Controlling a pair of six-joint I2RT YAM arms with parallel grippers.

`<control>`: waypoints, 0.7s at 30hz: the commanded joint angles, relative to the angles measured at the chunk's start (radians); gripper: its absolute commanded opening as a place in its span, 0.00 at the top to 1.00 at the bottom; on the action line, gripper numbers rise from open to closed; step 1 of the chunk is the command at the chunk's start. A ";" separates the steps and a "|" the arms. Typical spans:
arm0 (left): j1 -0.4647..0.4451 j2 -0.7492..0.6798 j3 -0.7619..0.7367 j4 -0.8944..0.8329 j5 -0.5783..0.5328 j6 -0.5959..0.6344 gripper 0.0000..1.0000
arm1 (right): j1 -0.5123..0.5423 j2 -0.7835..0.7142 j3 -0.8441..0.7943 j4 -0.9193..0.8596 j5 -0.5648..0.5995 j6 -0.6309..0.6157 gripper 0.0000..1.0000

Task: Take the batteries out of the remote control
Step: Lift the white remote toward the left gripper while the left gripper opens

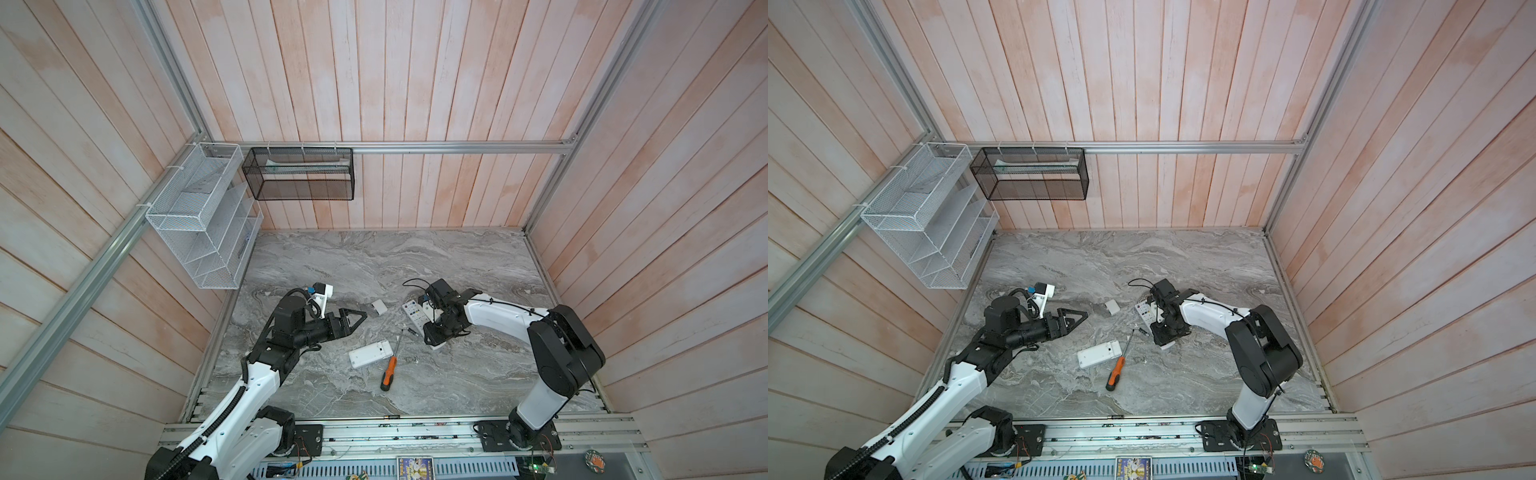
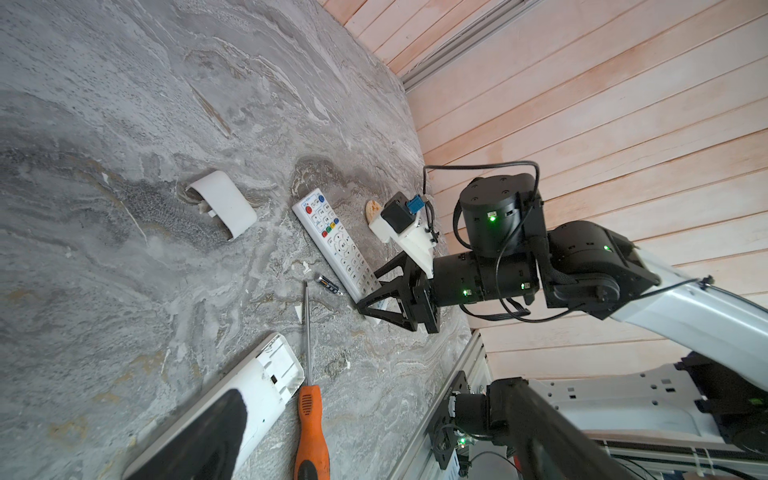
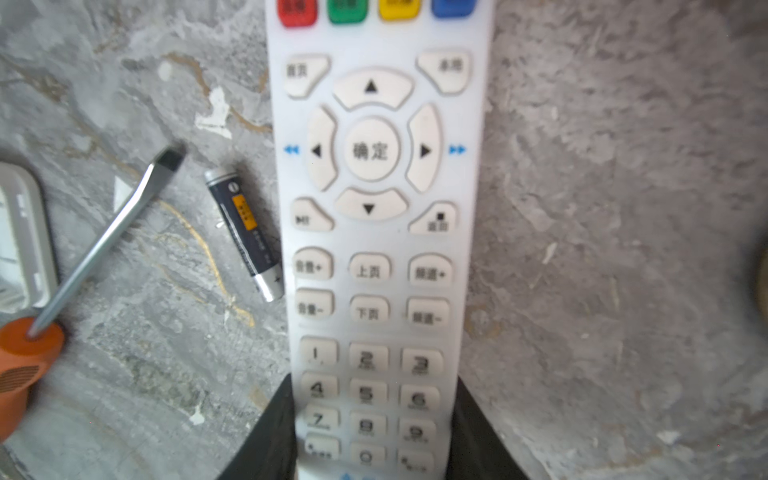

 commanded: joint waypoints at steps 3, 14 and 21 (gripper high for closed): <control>0.007 -0.011 0.023 -0.015 0.021 0.043 0.00 | 0.004 -0.132 0.026 -0.027 -0.035 -0.006 0.74; 0.039 0.070 0.135 0.223 0.237 -0.005 0.00 | 0.003 -0.339 0.060 0.254 -0.887 0.162 0.76; 0.039 0.082 0.101 0.621 0.348 -0.244 0.00 | 0.010 -0.376 0.028 0.521 -1.117 0.364 0.76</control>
